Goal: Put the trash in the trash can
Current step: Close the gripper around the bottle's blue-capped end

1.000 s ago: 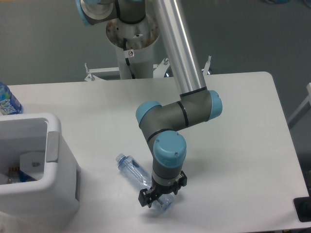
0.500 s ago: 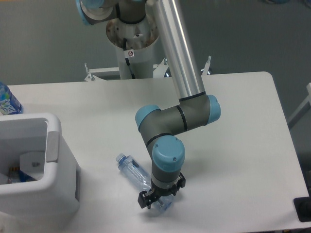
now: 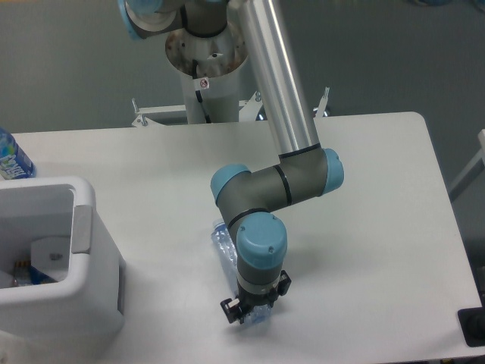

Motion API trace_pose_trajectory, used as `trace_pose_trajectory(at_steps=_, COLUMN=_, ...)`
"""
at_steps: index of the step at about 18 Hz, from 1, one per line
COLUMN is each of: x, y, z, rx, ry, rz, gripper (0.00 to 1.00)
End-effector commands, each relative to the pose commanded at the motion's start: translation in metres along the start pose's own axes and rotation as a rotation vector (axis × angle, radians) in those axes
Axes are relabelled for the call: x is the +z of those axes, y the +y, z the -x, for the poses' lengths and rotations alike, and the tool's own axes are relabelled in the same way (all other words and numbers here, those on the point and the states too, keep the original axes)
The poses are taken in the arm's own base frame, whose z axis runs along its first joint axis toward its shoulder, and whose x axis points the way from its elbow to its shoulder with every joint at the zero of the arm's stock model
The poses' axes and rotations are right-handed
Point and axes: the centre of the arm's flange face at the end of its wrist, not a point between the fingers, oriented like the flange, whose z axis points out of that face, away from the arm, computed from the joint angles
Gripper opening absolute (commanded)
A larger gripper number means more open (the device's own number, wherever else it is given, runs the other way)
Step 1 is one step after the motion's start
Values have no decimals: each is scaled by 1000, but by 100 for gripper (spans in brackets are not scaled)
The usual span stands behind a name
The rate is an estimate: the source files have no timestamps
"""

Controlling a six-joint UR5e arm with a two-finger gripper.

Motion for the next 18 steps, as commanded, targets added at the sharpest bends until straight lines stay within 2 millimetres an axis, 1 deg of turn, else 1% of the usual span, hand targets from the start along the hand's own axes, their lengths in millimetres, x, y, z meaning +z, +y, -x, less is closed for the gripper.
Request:
trace_pose_trajectory(at_steps=7, x=-2, y=1, z=0, rx=3, ry=-1, rz=-3, gripper=72)
trace_pose_trajectory(at_steps=11, x=-4, y=2, z=-1, rx=5, ry=-1, rz=-3, gripper=64)
trace_pose_trajectory(at_steps=18, x=-6, y=3, z=-1, rx=10, ry=1, rz=-6, gripper=63)
